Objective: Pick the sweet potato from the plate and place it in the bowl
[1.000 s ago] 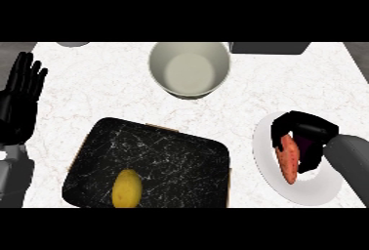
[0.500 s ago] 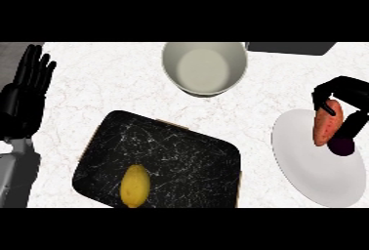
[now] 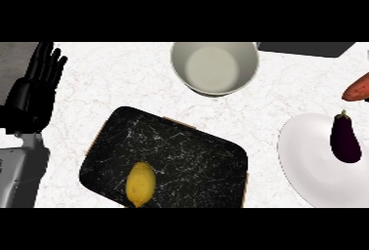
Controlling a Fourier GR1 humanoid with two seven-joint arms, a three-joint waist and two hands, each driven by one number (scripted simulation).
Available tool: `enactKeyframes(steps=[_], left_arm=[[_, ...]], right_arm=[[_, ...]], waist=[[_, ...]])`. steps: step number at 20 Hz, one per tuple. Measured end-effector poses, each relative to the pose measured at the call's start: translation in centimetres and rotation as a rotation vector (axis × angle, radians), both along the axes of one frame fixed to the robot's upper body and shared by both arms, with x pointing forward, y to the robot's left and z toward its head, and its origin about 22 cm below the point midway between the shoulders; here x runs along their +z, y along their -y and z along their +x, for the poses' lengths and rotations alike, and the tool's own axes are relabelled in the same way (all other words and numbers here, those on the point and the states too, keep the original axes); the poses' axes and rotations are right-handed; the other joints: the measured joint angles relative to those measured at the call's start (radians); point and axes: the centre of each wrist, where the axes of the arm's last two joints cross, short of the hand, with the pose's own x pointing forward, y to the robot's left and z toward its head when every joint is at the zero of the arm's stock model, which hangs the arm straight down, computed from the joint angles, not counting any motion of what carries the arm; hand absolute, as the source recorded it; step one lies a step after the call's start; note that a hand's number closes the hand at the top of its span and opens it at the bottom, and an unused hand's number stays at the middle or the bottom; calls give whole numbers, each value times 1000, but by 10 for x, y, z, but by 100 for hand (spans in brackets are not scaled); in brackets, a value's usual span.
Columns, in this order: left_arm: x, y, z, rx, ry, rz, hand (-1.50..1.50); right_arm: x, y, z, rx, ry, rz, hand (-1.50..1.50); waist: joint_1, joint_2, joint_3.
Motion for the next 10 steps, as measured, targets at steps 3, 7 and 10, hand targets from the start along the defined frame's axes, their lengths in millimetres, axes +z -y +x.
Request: enactKeyframes(steps=[3, 7, 10], left_arm=[[1, 1, 1, 6, -3, 0, 0], [0, 0, 2, 11, -8, 1, 0], [-2, 1, 1, 19, -14, 0, 0]], right_arm=[[25, 1, 4, 25, 46, 55, 150], [55, -2, 9, 92, 120, 148, 150], [75, -8, 14, 125, 166, 218, 150]], waist=[[-5, -4, 0], [-14, -9, -1], [-20, -14, -1]])
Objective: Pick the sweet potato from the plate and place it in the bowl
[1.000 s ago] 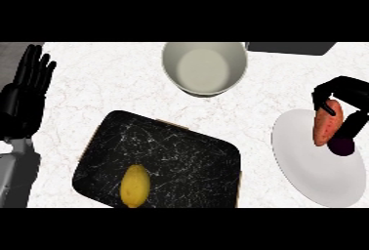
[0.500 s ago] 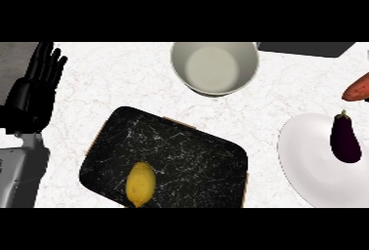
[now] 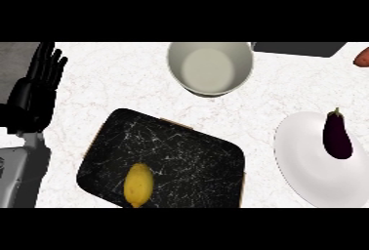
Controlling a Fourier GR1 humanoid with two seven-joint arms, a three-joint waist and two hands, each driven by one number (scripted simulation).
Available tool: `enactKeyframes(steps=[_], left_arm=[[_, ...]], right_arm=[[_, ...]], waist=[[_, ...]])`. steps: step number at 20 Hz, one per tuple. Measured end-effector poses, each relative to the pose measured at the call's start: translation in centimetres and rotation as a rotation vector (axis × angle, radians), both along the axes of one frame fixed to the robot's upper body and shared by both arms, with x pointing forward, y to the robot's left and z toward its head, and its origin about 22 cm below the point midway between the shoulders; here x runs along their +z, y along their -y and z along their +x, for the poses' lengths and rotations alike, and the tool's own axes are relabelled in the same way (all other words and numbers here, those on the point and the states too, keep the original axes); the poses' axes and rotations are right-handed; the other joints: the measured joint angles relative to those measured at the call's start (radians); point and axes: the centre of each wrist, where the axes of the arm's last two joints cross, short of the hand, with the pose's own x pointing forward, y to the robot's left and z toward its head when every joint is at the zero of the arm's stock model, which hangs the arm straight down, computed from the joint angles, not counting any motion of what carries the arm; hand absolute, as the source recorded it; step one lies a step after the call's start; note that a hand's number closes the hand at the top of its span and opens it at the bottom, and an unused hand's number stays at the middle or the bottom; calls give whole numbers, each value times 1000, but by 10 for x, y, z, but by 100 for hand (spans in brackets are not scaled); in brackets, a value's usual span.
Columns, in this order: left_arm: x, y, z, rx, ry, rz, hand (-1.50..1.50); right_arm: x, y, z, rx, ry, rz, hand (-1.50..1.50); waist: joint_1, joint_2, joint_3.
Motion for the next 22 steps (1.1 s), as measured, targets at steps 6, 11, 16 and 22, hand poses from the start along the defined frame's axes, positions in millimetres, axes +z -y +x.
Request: enactKeyframes(steps=[6, 11, 16, 22], left_arm=[[0, -7, 0, 16, -3, 4, 0], [-5, -10, -3, 25, -15, 8, 0], [-6, -12, -6, 33, -18, 2, 0], [-4, -14, -7, 42, -22, 7, 0]], right_arm=[[29, -25, 14, 75, 10, 171, 150], [53, -61, 29, 136, -47, 231, 150], [65, -101, 43, 187, -103, 251, 150], [64, -168, 61, 274, -183, 206, 150]], waist=[[-11, -7, -2], [-19, -12, -4], [-32, -18, -5], [-42, -21, -6]])
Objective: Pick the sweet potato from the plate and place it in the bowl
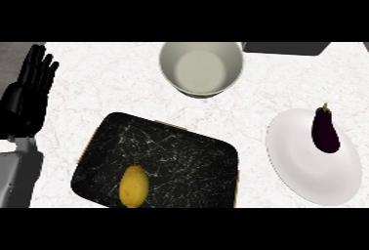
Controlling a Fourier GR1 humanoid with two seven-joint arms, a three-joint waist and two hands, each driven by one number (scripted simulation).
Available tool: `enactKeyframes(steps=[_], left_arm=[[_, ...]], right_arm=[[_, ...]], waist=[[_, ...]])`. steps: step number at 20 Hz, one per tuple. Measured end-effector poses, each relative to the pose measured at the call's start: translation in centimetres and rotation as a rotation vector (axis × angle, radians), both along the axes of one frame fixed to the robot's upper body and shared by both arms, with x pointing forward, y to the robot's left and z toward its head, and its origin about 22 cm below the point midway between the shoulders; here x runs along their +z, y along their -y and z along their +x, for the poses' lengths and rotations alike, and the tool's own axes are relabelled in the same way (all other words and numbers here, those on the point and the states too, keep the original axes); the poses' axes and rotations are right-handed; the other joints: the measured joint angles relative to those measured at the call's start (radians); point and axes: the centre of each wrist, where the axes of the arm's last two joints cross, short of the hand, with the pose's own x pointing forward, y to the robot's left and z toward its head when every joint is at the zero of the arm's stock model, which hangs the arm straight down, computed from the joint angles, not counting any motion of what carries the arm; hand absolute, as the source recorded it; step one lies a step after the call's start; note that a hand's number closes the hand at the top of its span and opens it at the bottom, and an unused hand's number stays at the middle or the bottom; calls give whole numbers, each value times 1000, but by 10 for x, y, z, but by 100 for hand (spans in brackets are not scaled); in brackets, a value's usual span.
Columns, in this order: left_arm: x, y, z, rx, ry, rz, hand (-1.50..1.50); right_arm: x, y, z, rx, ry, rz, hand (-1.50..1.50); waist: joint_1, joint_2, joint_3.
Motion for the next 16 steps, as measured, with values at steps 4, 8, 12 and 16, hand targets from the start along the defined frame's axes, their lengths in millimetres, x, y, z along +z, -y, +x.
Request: enactKeyframes(steps=[4, 8, 12, 16], left_arm=[[0, -6, -4, 8, -8, 4, 0], [-4, -7, -3, 15, -8, 2, 0], [-5, -4, -4, 30, -9, 0, 0], [-3, -6, -7, 18, -5, -4, 0]], right_arm=[[-17, -39, 8, 55, -50, -36, 150], [-42, -77, 13, 104, -96, -61, 150], [-70, -107, 13, 133, -119, -91, 150], [-97, -123, 12, 99, -98, -154, 150]], waist=[[-11, -4, 0], [-19, -4, 0], [-27, -6, 0], [-20, -4, 0]])
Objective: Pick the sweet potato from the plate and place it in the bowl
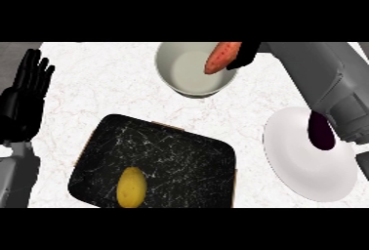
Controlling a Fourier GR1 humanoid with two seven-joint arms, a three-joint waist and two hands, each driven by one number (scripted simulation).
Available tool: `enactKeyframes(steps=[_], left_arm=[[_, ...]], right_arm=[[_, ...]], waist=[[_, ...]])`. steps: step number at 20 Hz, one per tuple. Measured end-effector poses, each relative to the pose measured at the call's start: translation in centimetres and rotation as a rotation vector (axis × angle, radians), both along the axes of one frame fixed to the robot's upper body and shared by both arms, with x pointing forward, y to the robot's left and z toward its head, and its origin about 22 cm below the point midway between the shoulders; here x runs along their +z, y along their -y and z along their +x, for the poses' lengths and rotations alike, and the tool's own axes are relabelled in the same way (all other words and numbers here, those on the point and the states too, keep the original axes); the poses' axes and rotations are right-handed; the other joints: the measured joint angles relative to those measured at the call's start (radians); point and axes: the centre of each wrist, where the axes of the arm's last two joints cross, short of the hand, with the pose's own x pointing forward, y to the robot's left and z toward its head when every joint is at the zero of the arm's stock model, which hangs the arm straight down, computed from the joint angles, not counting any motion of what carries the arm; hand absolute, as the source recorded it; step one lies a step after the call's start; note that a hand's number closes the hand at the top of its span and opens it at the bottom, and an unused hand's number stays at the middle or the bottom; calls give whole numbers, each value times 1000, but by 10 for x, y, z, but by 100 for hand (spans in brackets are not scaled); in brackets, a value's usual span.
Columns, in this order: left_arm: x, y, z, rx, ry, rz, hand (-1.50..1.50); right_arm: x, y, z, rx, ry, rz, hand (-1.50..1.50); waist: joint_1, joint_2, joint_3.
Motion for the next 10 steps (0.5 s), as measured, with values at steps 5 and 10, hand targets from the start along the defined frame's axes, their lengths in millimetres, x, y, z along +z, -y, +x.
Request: enactKeyframes(steps=[5, 10], left_arm=[[-1, 0, 0, -3, 4, 3, 0], [-1, -1, 1, -7, 1, 0, 0]], right_arm=[[-38, -12, -3, -107, -67, -13, -150], [-69, -25, -9, -130, -189, 85, -150]], waist=[[7, 5, 0], [10, 8, 1]])
